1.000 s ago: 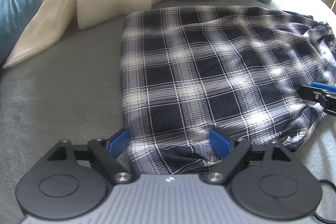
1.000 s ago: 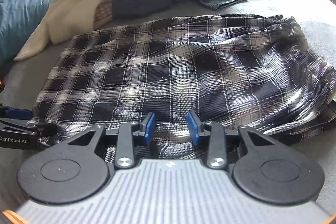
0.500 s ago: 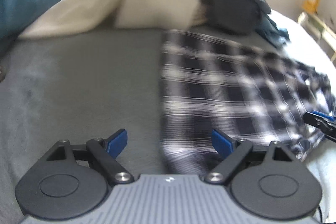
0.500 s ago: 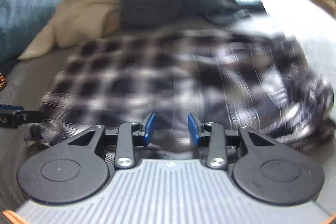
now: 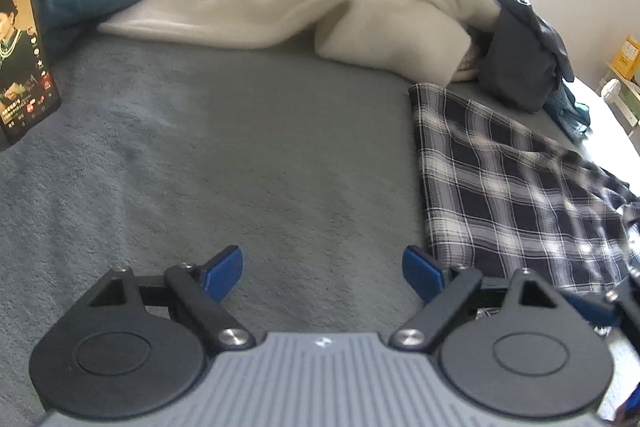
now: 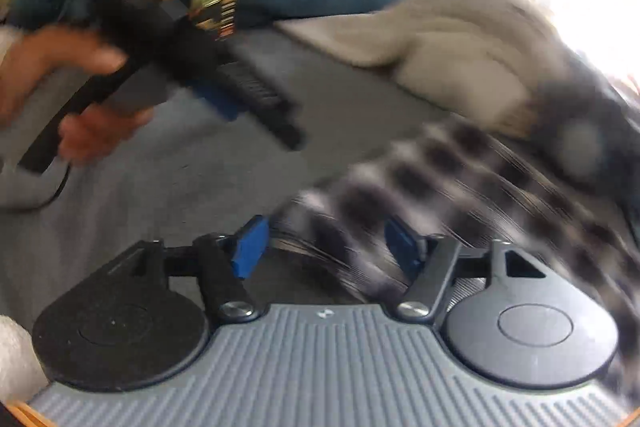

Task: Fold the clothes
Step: 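Release the pants and pull both grippers back, then grasp the plaid pants edge with the right gripper while the left gripper grasps beside it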

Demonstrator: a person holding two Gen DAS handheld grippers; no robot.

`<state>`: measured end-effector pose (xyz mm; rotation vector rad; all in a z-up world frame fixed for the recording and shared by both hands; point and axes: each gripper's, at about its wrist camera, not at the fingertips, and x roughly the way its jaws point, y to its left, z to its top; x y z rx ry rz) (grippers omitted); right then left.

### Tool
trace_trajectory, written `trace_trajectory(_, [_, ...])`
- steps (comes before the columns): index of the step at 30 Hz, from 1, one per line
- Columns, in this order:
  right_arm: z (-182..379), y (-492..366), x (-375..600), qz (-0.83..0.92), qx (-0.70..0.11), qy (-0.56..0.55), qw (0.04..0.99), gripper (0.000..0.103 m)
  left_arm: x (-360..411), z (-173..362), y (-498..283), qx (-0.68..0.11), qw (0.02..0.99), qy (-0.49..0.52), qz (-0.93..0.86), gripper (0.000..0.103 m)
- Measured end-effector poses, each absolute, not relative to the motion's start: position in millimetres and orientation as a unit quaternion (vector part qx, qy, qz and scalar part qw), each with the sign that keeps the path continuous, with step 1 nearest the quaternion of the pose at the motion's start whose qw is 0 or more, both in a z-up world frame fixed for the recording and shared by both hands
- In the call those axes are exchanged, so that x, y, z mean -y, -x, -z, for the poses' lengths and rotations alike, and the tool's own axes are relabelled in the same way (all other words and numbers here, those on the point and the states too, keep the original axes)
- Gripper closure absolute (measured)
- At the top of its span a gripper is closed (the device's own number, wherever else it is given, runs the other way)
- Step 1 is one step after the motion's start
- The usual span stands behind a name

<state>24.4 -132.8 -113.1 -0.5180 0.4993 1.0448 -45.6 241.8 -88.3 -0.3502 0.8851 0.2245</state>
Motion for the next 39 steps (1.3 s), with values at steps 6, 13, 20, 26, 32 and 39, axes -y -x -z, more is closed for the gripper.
trace_trajectory(6, [138.2, -11.8, 87.8, -0.467, -0.233, 0.307, 0.796, 0.033, -246.3, 88.8, 41.9, -0.418, 0.887, 0.167, -0.101, 0.015])
trace_trajectory(13, [141.8, -6.3, 84.3, -0.435, -0.238, 0.306, 0.813, 0.058, -240.5, 87.3, 27.9, -0.416, 0.89, 0.169, -0.076, 0.015])
trace_trajectory(20, [133.5, -5.6, 98.3, -0.421, -0.231, 0.286, 0.829, 0.091, -230.6, 93.3, -7.7, -0.429, 0.88, 0.201, -0.031, 0.022])
trace_trajectory(26, [126.1, -2.0, 109.0, -0.425, -0.226, 0.268, 0.835, 0.092, -238.3, 105.1, -52.9, -0.428, 0.875, 0.223, -0.028, 0.036])
trace_trajectory(32, [118.1, -6.1, 117.2, -0.427, -0.232, 0.24, 0.84, 0.092, -246.8, 108.9, -95.3, -0.424, 0.88, 0.213, -0.029, 0.055])
trace_trajectory(39, [105.6, -16.8, 128.3, -0.42, -0.25, 0.197, 0.85, 0.092, -265.6, 120.3, -134.9, -0.425, 0.866, 0.262, -0.023, 0.074])
